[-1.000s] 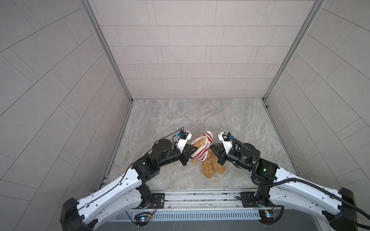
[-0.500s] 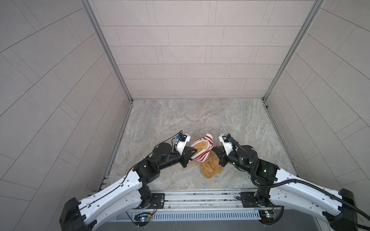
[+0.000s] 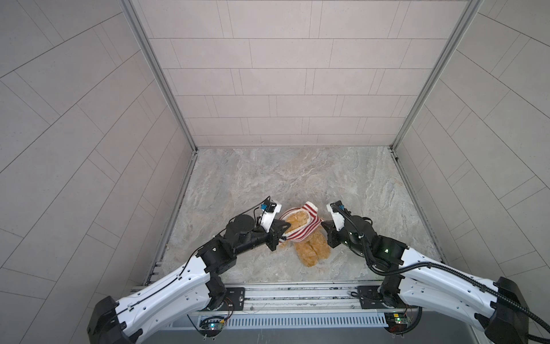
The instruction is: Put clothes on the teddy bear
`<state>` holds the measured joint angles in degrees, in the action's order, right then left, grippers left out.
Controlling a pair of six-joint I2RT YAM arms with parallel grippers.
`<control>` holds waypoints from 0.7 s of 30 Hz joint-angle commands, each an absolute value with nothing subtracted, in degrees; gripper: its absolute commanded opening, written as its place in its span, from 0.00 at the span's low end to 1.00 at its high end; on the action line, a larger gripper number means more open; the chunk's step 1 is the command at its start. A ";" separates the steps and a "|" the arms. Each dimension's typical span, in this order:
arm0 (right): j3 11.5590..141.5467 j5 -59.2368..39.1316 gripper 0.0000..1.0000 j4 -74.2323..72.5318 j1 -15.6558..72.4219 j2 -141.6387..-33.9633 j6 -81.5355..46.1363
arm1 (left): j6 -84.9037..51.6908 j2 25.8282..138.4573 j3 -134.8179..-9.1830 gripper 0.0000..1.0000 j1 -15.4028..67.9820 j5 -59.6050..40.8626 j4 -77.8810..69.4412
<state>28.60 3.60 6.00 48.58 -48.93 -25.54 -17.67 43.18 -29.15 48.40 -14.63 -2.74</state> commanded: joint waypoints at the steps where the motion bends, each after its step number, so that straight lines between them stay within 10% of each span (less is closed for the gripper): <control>1: 28.35 8.24 0.00 11.56 47.41 -48.85 -26.42 | -16.78 40.39 -28.49 0.00 48.59 -14.17 -6.54; 13: 34.80 -5.90 0.04 9.03 50.06 -46.55 -20.37 | -17.42 38.65 -26.60 0.00 48.67 -14.88 -9.14; 21: 41.48 -5.81 0.43 14.15 50.17 -44.10 -20.09 | -15.93 38.56 -26.70 0.00 49.32 -13.57 -7.46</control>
<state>39.57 -6.13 11.33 50.46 -45.21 -20.16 -17.37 39.38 -26.65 48.75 -14.72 -4.86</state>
